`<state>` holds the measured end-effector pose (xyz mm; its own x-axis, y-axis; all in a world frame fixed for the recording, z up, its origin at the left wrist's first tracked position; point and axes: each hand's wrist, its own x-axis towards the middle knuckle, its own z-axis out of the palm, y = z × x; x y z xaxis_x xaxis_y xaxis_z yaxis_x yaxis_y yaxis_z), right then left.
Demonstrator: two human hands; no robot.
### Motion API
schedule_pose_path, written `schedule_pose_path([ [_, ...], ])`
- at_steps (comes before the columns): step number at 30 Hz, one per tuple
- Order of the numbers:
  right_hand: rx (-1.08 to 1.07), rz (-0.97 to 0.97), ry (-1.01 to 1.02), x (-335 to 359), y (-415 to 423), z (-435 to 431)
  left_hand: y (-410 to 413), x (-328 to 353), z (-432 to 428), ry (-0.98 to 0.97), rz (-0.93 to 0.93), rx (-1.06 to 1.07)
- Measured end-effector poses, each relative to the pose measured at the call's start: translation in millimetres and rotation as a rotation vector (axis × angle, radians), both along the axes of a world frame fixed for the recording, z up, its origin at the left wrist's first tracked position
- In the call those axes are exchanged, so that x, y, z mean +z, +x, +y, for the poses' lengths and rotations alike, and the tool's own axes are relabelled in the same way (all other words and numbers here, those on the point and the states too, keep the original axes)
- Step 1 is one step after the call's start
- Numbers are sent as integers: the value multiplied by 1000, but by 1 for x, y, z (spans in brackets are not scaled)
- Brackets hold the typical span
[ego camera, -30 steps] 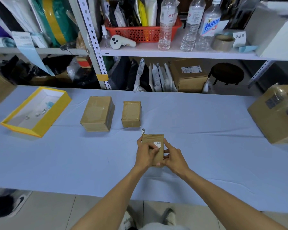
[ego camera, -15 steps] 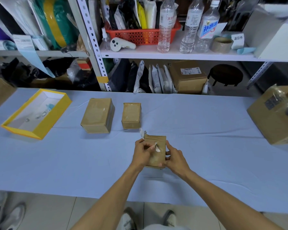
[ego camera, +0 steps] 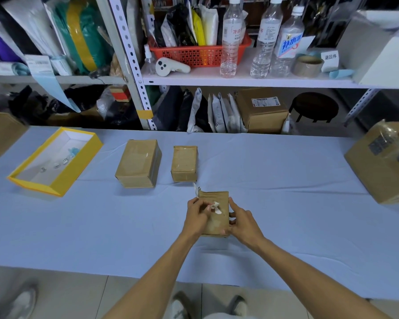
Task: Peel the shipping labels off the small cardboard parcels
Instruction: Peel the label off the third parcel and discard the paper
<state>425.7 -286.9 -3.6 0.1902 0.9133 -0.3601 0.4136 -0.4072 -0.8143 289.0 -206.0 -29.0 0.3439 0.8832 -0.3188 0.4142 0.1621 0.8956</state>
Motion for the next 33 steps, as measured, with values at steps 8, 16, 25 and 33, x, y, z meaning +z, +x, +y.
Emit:
schedule_pose_path([
  [8,11,-40,-13,-4,-1,3,-2,2,0,-46,-10,46],
  [16,-262,-235,-118,-4,-19,17,-6,9,-3,-89,-220,169],
  [25,-209,-274,-62,-19,-12,33,-10,4,-4,-119,-243,248],
  [33,-160,-273,-88,-15,-17,29,-10,-1,2,-112,-199,239],
])
